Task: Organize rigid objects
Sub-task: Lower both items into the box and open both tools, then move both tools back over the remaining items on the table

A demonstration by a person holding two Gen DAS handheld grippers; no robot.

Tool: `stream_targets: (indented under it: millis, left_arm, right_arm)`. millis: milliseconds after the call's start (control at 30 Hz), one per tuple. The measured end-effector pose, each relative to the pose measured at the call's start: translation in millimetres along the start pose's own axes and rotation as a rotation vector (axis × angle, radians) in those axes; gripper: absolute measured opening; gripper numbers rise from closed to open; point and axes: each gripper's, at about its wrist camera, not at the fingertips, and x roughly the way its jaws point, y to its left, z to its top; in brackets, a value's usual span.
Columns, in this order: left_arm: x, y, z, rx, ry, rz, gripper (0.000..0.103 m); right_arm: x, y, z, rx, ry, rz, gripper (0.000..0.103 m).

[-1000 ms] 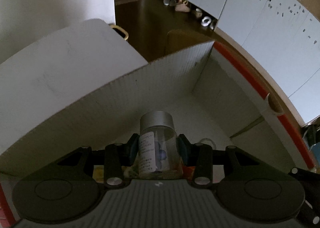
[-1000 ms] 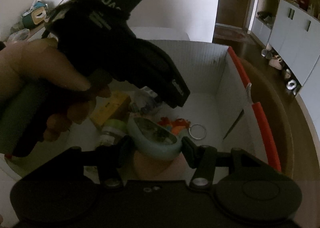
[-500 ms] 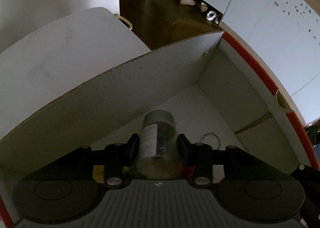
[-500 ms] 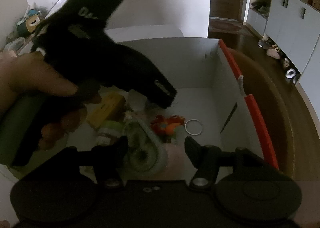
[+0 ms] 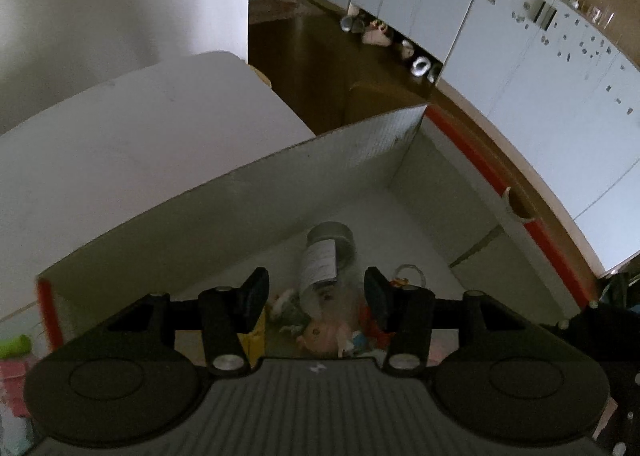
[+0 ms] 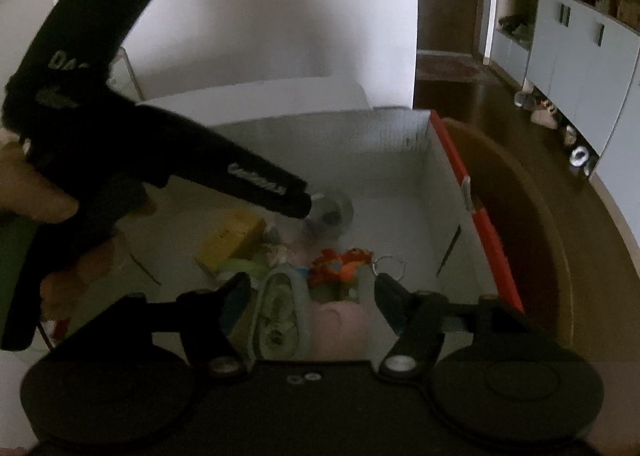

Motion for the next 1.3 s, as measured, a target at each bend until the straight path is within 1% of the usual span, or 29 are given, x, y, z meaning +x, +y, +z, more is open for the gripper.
stream_targets:
  millis: [133, 233, 433, 567, 633, 700, 833, 900, 967, 1067, 1133, 1200, 1300]
  left_arm:
    - [-22.3, 3.6, -7.9, -0.010, -0.038, -0.014, 0.052]
    - [-38.4, 4.5, -11.2, 0.004, -0.070, -0.017, 0.052]
    - [-74.0, 9.7, -27.8, 0.020, -0.117, -0.029, 0.052]
    - [-93.8, 15.9, -37.9, 0.010, -0.146, -0.034, 0.057]
    - [-102.0, 19.8, -42.9, 0.004, -0.158, -0.036, 0.057]
    - [-111.8, 24.2, -49.1, 0.003, -0.169, -0.030, 0.057]
    - [-127.5, 38.6, -61.9, -0.009, -0.184, -0.022, 0.057]
    - [-134.0, 45.8, -67.5, -0.017, -0.187, -0.024, 0.062]
    - [-141.1, 54.3, -74.5, -0.025, -0.196, -0.019, 0.063]
    - [-150.0, 67.5, -83.9, -0.029, -0.203, -0.014, 0.064]
    - [-155.8, 77.8, -90.5, -0.033, -0.205, -0.008, 0.067]
    - [-161.8, 88.1, -95.6, -0.038, -0.215, -0.002, 0.071]
    - [-170.2, 106.7, -101.3, -0.043, -0.222, 0.008, 0.072]
  right_arm:
    - [-12.5, 6.7, 0.6, 0.003, -0.023, 0.007, 0.070]
    - [-23.8, 9.9, 0.6, 0.012, -0.043, 0.014, 0.071]
    - [-42.8, 16.7, -2.2, 0.026, -0.082, 0.018, 0.074]
    - [-50.9, 23.8, -4.3, 0.021, -0.098, 0.020, 0.077]
    - [-52.7, 31.2, -3.9, 0.024, -0.103, 0.021, 0.079]
    - [-56.8, 36.8, -4.0, 0.023, -0.110, 0.021, 0.083]
    - [-60.1, 48.5, -3.2, 0.030, -0.124, 0.025, 0.086]
    - [-59.8, 55.4, -3.4, 0.036, -0.129, 0.028, 0.088]
    - [-60.0, 64.2, -4.1, 0.038, -0.130, 0.035, 0.088]
    - [-60.6, 77.9, -4.5, 0.038, -0.138, 0.048, 0.091]
    - [-62.0, 88.9, -5.4, 0.035, -0.147, 0.057, 0.093]
    - [-62.7, 100.3, -5.8, 0.029, -0.156, 0.063, 0.100]
    - [-63.2, 118.1, -6.6, 0.019, -0.173, 0.072, 0.101]
